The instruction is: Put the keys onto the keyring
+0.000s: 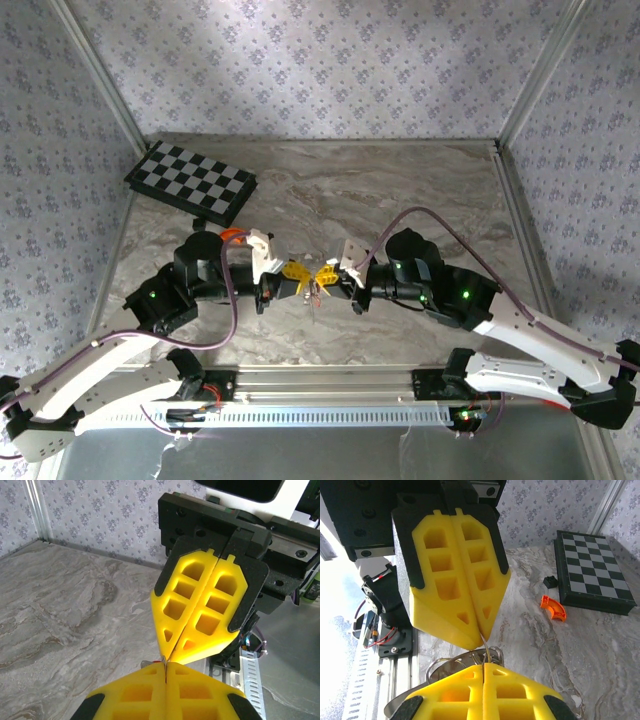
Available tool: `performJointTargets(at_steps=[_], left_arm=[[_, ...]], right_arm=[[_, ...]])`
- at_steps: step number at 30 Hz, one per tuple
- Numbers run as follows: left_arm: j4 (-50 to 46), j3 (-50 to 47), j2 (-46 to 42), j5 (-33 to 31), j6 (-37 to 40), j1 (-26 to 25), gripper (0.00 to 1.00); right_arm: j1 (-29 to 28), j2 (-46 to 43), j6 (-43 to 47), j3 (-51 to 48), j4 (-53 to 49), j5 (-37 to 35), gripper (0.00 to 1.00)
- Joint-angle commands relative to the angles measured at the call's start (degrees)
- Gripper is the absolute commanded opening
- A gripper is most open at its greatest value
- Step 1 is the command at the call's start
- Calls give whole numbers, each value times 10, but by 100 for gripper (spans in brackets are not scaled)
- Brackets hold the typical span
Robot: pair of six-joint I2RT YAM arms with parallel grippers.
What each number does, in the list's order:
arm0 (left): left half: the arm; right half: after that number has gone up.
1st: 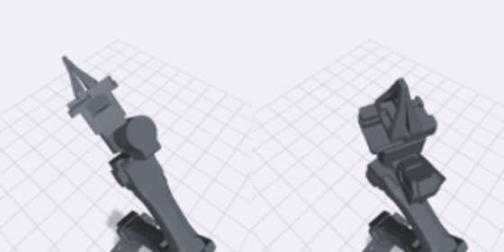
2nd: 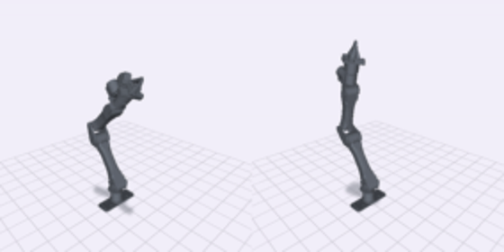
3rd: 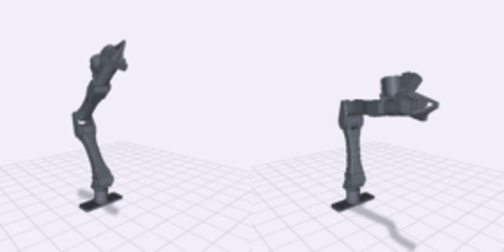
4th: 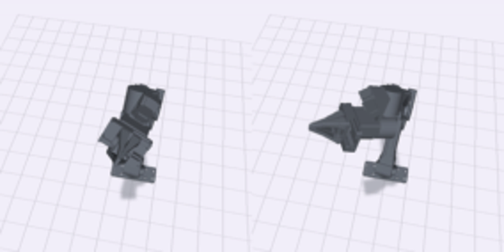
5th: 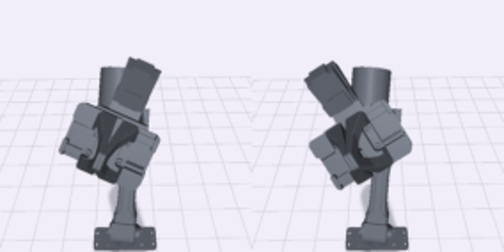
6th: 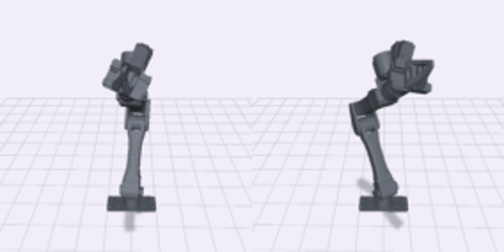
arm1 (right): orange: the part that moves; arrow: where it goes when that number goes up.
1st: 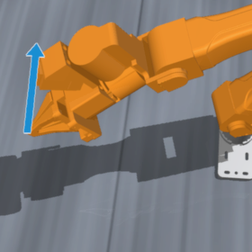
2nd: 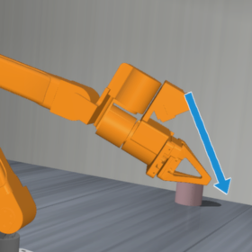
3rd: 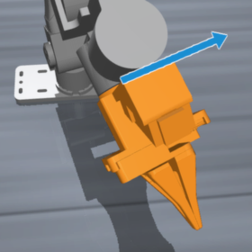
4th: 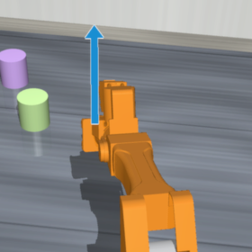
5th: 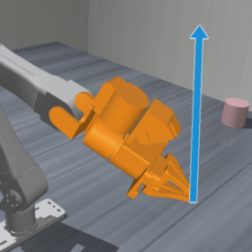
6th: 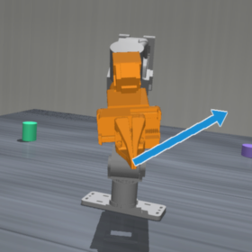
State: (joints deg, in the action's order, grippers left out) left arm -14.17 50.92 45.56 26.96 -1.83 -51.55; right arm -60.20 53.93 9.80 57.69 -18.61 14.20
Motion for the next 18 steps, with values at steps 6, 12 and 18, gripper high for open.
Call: performJointTargets(at_steps=[6,12,18], left_arm=[[108,-1,1,-4,-21,-6,0],[113,-6,-4,-20,-21,-6,0],[137,-16,-6,-33,-27,-6,0]], right_arm=[[-12,-10,21,-1,16,-26,0],[-11,-16,21,-5,21,-28,0],[-11,-19,17,-7,32,-24,0]])
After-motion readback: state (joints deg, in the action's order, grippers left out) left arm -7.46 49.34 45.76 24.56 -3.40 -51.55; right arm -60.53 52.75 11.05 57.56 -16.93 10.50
